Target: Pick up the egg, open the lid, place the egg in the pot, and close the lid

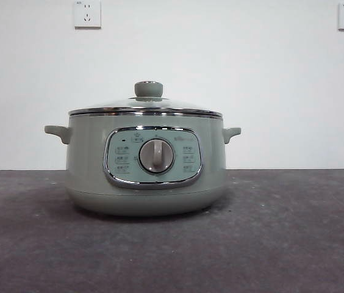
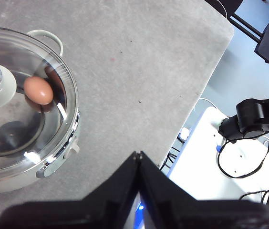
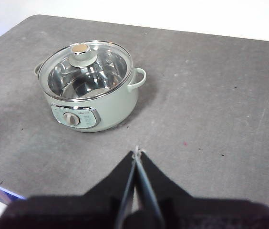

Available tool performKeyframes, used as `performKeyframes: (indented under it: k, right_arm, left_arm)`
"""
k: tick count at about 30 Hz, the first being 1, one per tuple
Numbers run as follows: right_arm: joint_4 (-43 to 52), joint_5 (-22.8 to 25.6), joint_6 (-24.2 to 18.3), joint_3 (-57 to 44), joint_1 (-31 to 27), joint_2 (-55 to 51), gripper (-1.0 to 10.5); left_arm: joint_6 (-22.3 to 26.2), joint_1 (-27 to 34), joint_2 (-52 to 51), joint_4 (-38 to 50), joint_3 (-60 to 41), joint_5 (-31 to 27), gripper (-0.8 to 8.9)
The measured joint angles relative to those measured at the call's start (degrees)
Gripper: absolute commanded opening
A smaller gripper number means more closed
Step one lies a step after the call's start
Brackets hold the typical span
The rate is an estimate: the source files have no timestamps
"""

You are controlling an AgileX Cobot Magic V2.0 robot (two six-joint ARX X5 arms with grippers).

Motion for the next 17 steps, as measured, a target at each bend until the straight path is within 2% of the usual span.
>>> performKeyframes:
  k: [12, 17]
  right_arm:
    - [0.0, 0.0, 0.0, 0.0, 0.0, 0.0, 0.0]
    - [0.0, 0.0, 0.0, 0.0, 0.0, 0.0, 0.0]
  left_arm:
    - [0.0, 0.0, 0.0, 0.0, 0.0, 0.0, -0.04]
    - [2.3, 0.0, 0.0, 0.2, 0.0, -1.0, -0.04]
